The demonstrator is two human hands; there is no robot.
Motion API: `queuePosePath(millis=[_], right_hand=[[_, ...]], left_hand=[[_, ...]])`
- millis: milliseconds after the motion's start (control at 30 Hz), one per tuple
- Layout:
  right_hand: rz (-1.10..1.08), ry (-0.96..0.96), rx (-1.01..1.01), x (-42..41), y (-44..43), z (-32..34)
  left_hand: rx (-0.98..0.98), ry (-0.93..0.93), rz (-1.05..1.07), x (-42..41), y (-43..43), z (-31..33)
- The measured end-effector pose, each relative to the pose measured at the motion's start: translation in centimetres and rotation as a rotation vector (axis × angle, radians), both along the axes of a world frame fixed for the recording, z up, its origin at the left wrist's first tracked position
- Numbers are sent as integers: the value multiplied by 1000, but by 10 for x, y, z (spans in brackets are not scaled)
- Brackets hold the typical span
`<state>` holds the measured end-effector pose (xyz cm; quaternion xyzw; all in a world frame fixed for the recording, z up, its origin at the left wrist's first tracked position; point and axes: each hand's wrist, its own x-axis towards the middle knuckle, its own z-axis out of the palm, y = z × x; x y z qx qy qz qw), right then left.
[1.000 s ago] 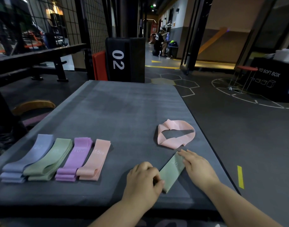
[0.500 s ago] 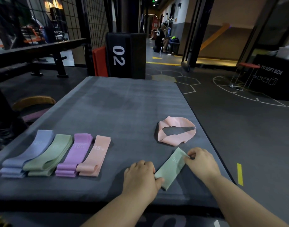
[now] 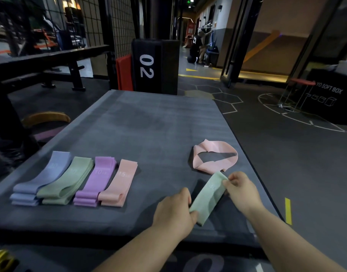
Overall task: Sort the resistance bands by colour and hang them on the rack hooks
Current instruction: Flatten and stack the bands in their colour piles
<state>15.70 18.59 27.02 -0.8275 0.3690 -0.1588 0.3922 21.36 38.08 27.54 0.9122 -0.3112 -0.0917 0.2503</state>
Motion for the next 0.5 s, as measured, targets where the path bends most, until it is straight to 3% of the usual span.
queuePosePath(millis=[267,500], right_hand=[[7,-112,153,13,18,1],[45,-191,234,34,42,11]], left_hand=[[23,308,25,13,16,9],[-247,586,122,23,50,18]])
